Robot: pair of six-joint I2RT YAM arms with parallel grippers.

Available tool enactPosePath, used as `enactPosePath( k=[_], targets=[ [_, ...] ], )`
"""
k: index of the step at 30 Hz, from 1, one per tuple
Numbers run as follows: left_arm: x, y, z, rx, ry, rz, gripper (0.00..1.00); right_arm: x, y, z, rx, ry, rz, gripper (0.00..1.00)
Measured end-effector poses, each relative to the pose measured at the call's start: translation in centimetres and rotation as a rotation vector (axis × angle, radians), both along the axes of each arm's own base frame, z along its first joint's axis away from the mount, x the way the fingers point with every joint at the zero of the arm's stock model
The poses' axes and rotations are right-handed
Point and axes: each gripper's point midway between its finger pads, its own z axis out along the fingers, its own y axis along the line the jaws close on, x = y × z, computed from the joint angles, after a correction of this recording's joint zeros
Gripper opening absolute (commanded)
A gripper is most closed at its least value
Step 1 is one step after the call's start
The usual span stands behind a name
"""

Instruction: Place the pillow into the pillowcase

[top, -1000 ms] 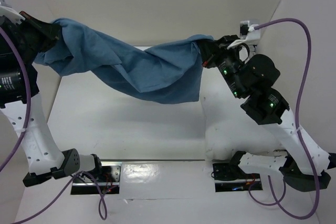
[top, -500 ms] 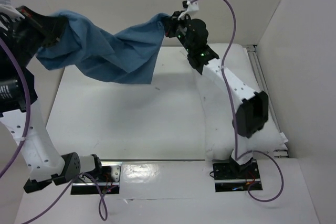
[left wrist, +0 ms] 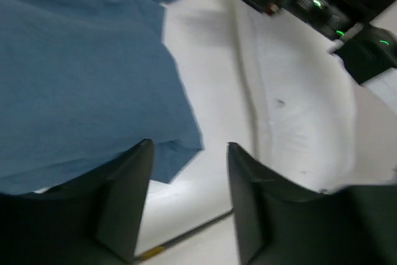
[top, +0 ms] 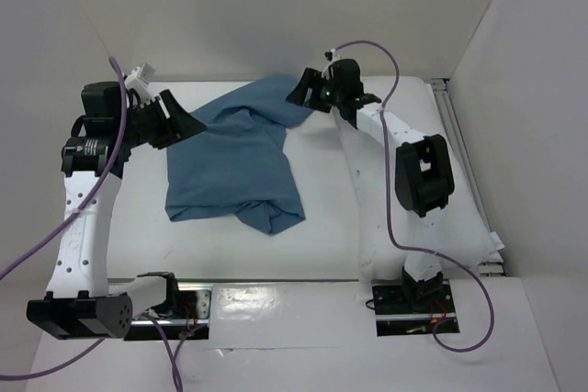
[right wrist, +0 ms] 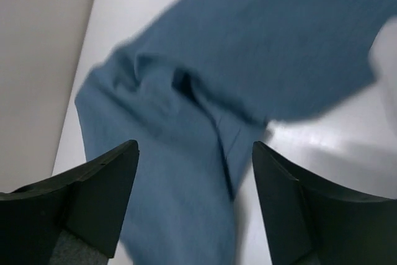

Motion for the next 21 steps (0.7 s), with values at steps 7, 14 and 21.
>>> enactPosePath(
  k=[7, 14, 21],
  targets=[
    [1.6, 4.0, -7.0, 0.136, 0.153, 0.218, 0.90, -12.9, 4.9, 1.3, -0.159, 0.032, 0.167, 0.90],
    [-0.6, 8.2, -21.0, 0.211, 0.584, 0.398, 0.91, -22.2, 6.7, -3.9, -0.433, 0.121, 0.242, 0.90],
    [-1.1, 12.1, -25.1, 0.204, 0.692, 0.563, 0.94, -24.4, 2.7, -10.2, -0.661, 0.256, 0.200, 0.88]
  ],
)
